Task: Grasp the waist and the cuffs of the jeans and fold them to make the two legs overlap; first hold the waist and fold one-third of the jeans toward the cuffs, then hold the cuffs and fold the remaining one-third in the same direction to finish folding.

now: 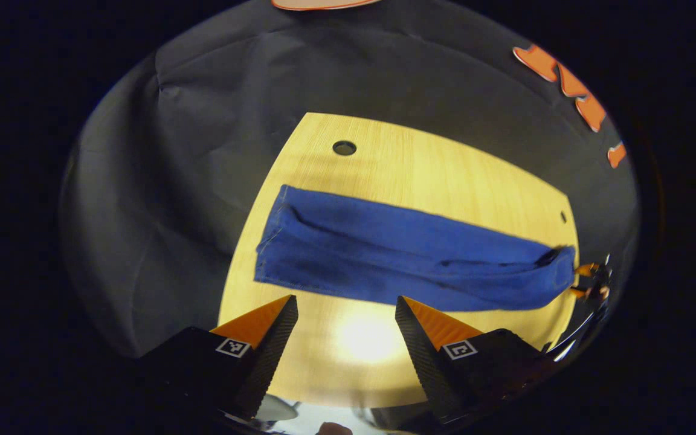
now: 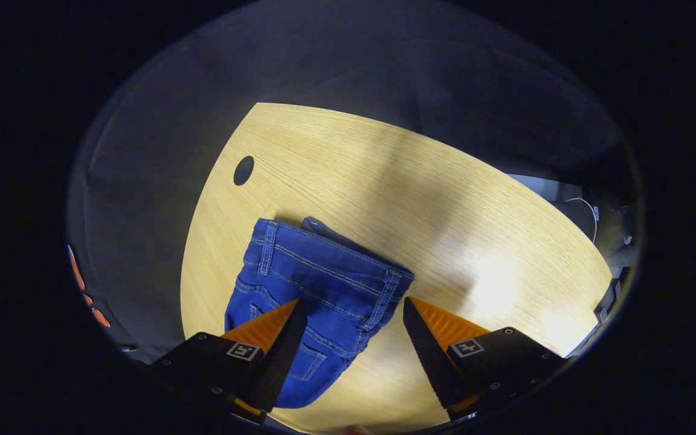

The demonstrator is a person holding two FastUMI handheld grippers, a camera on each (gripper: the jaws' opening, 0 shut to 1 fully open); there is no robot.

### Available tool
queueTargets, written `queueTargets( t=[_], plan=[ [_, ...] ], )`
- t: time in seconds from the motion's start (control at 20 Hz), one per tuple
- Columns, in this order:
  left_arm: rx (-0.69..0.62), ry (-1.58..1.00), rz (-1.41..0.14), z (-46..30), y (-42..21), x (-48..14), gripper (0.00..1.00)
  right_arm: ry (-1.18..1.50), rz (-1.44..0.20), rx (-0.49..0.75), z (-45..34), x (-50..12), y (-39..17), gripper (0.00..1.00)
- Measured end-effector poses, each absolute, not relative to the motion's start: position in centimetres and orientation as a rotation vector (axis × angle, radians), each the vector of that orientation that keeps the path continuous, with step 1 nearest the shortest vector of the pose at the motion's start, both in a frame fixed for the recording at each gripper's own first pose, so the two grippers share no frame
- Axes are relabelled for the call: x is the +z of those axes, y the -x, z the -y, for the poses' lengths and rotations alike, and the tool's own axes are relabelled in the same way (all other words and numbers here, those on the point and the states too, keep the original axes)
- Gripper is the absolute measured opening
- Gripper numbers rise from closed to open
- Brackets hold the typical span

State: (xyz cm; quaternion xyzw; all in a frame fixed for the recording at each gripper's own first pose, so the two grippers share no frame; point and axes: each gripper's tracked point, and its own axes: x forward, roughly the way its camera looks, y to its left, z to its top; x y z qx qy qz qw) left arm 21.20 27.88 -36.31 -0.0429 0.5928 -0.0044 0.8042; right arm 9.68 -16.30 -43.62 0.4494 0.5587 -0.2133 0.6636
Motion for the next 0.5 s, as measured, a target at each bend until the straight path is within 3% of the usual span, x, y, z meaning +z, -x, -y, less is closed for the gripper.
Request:
queueTargets(
  t=[0.3, 0.4, 0.5],
  plan=[
    [0.01, 0.103, -1.224, -26.3, -19.0, -34.6, 0.99, -1.005, -1.275, -0.501, 16.4, -44.4, -9.9, 0.96],
    [0.008, 0.124, -1.2, -25.5, -18.3, -34.3, 0.99, -0.973, -1.28, -0.517, 16.7, -45.0, -9.6, 0.87],
    [0.007, 0.135, -1.167, -24.4, -17.7, -34.1, 0.99, -0.984, -1.255, -0.512, 16.4, -45.5, -9.6, 0.48]
  ],
)
